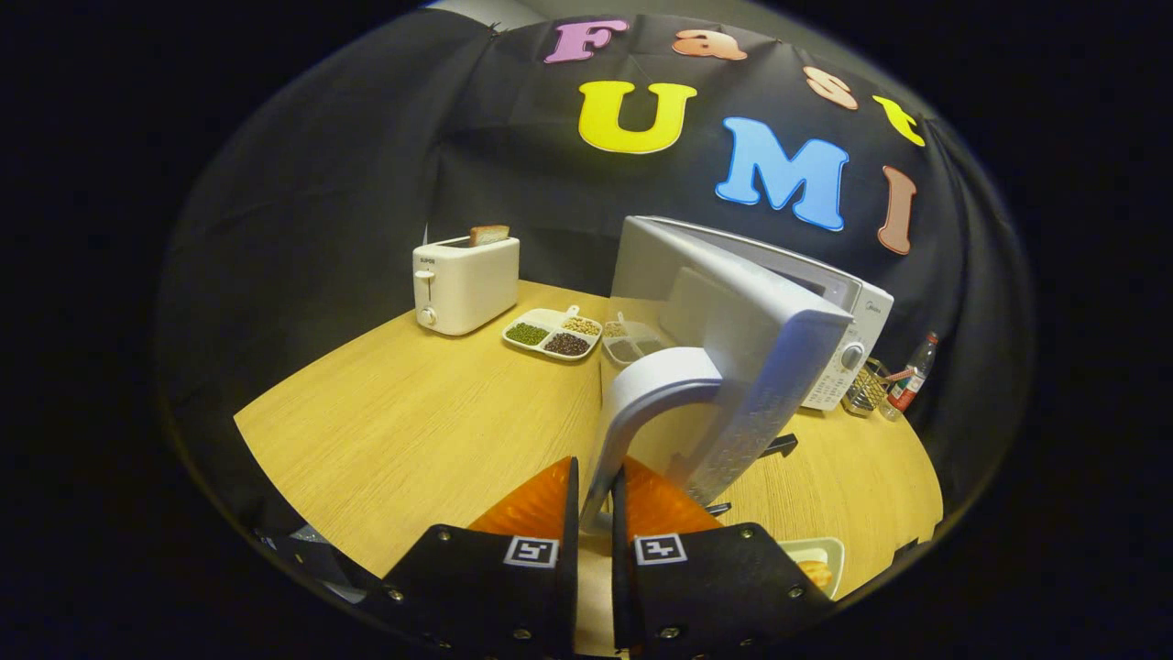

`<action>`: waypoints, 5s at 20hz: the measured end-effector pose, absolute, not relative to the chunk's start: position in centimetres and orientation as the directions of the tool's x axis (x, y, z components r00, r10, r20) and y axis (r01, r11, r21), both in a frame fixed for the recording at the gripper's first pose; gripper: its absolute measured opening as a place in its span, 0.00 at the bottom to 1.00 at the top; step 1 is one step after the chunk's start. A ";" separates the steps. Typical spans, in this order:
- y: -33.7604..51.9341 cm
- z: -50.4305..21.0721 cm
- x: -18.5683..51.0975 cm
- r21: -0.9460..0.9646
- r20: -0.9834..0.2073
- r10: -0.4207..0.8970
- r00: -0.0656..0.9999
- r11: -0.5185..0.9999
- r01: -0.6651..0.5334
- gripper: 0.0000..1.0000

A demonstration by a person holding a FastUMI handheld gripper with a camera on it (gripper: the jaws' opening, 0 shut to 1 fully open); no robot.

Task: Open the microwave, put the food inside, and close the microwave door.

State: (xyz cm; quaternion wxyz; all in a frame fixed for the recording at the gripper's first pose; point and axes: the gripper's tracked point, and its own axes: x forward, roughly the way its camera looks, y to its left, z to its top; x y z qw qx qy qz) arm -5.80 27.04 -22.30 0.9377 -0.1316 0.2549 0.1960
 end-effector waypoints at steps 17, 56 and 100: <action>33.2 -12.5 -13.5 0.149 -0.340 0.728 0.596 0.667 -0.730 0.78; 3.5 -32.3 -9.0 -0.027 -0.805 0.065 0.590 0.989 -0.145 0.95; 19.9 -23.7 24.9 0.617 -0.335 0.329 0.883 0.785 -0.058 0.77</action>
